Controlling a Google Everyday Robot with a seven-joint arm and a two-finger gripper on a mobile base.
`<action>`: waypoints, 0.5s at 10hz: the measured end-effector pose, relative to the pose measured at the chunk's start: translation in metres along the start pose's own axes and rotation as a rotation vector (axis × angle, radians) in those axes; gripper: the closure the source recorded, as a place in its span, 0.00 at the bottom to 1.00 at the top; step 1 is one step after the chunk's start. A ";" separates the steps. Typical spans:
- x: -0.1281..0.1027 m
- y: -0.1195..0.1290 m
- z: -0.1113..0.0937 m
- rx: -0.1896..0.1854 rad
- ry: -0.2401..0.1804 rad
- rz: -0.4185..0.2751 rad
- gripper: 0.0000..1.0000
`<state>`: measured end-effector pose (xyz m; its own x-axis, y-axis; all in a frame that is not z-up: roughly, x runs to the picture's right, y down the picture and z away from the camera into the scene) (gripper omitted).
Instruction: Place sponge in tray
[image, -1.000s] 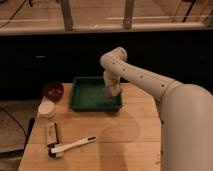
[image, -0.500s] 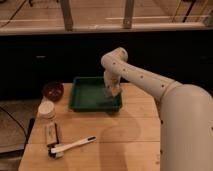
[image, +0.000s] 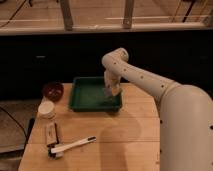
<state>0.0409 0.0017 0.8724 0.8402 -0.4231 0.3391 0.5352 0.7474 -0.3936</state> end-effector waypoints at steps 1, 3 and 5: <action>0.001 -0.001 0.000 0.003 -0.002 0.000 0.99; 0.003 -0.002 0.002 0.008 -0.007 -0.001 0.98; 0.004 -0.002 0.002 0.010 -0.008 -0.001 0.98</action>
<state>0.0428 0.0000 0.8765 0.8388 -0.4203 0.3462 0.5355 0.7518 -0.3847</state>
